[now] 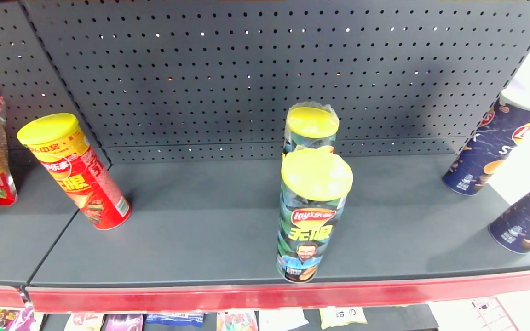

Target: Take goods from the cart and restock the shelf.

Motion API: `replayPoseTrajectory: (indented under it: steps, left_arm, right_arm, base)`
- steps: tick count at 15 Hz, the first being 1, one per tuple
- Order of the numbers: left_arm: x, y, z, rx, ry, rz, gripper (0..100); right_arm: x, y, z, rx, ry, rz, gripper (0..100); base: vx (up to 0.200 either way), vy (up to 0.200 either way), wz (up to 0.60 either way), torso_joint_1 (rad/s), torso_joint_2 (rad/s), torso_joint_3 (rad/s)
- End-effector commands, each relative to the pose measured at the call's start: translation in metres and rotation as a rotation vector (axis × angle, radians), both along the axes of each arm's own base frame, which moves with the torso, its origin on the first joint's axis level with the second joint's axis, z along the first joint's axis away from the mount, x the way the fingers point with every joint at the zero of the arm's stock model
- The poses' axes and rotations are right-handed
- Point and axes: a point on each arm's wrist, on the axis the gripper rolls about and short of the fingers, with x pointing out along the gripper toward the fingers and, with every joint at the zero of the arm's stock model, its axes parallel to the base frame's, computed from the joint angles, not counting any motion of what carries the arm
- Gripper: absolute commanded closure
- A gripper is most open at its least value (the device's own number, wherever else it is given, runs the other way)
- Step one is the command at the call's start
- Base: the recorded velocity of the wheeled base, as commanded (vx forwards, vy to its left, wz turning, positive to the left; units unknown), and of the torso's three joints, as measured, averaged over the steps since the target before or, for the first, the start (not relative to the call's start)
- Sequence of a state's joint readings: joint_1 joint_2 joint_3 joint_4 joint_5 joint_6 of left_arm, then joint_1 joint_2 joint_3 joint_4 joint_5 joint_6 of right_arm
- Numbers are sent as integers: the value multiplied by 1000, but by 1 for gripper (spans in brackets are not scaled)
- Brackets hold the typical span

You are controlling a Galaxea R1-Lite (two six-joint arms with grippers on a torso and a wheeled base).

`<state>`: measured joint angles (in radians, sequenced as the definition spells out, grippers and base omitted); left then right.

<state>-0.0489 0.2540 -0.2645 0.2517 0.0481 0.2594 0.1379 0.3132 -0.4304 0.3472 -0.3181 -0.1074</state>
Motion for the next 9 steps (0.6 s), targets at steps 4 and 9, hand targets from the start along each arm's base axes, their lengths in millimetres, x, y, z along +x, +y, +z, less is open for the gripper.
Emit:
replayPoseTrajectory:
  steps: [4,9]
  left_arm:
    - [-2,0,-1,1,-11,0,0]
    - [-11,1,-5,0,-79,5,0]
  right_arm:
    - [-7,-1,-7,-43,-21,8,0]
    - [-7,-1,-9,-56,-18,9,0]
  base:
    - [-200,0,0,-1,0,2]
    - [-120,0,0,2,0,1]
